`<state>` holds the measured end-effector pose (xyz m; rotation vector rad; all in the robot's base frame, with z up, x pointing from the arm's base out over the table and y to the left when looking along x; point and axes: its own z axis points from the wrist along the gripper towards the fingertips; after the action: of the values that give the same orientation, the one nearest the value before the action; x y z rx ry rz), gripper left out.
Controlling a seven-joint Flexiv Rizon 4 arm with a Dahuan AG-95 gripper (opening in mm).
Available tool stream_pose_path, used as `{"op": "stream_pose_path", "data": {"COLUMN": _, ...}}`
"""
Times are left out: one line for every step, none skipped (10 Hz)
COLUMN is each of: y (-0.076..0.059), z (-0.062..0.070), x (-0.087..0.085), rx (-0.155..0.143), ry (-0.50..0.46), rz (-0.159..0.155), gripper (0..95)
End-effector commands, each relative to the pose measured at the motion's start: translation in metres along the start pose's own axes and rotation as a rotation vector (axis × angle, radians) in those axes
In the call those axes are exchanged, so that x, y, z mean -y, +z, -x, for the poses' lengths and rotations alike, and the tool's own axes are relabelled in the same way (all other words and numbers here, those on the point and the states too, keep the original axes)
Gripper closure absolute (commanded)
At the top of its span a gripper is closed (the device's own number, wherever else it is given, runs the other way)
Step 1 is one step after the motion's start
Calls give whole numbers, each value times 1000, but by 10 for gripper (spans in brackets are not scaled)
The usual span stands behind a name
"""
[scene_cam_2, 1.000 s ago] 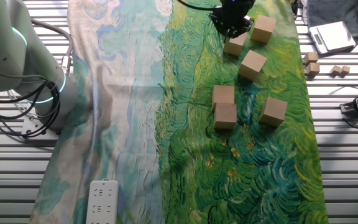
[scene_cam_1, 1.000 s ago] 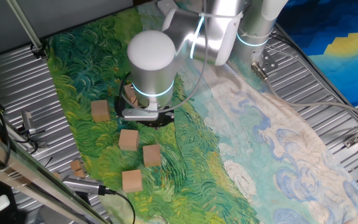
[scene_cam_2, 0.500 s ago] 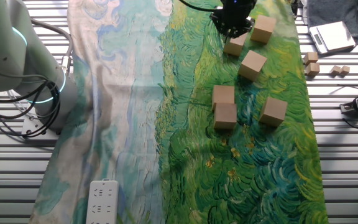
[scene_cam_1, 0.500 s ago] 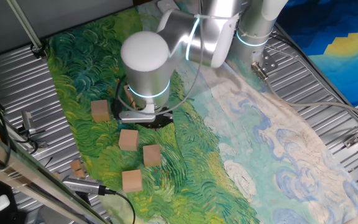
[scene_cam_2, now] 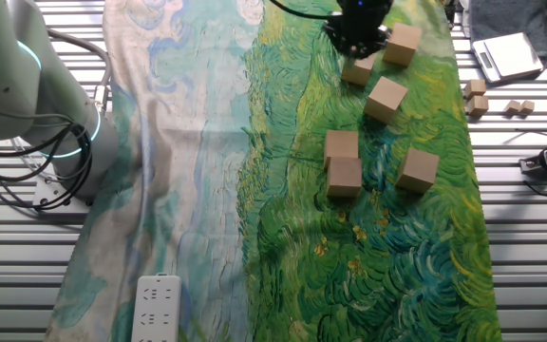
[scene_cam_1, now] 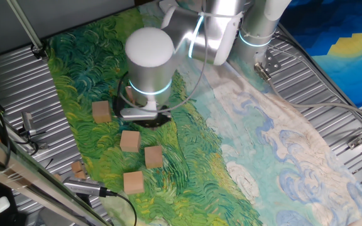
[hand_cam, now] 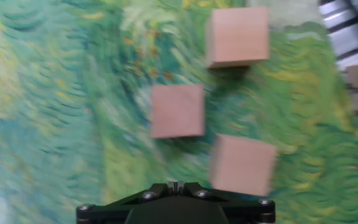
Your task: Stack the blocks into a pyramid shape
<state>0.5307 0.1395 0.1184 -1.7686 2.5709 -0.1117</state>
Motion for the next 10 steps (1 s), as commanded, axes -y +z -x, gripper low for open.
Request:
{"op": "stream_pose_path", "data": {"y": -2, "z": 0, "x": 25, "rx": -13, "ry": -2, "rz": 17, "gripper": 950}}
{"op": "stream_pose_path", "data": {"y": 1, "z": -1, "x": 37, "rx": 2, "ry": -14, "rz": 20, "gripper": 380}}
{"op": "stream_pose_path", "data": {"y": 2, "z": -1, "x": 44, "rx": 1, "ry": 1, "rz": 27, "gripper": 190}}
{"op": "stream_pose_path", "data": {"y": 3, "z": -2, "x": 49, "rx": 5, "ry": 8, "rz": 29, "gripper": 190}}
{"op": "stream_pose_path", "data": {"y": 4, "z": -2, "x": 52, "rx": 8, "ry": 13, "rz": 30, "gripper": 0}}
{"op": "stream_pose_path", "data": {"y": 7, "z": -3, "x": 54, "rx": 16, "ry": 37, "rz": 36, "gripper": 0}}
{"op": "stream_pose_path", "data": {"y": 8, "z": -3, "x": 54, "rx": 19, "ry": 46, "rz": 39, "gripper": 0}}
{"op": "stream_pose_path", "data": {"y": 10, "z": -2, "x": 55, "rx": 20, "ry": 49, "rz": 41, "gripper": 0}}
{"op": "stream_pose_path", "data": {"y": 12, "z": -2, "x": 56, "rx": 21, "ry": 49, "rz": 44, "gripper": 0}}
{"op": "stream_pose_path", "data": {"y": 13, "z": -2, "x": 56, "rx": 22, "ry": 46, "rz": 45, "gripper": 0}}
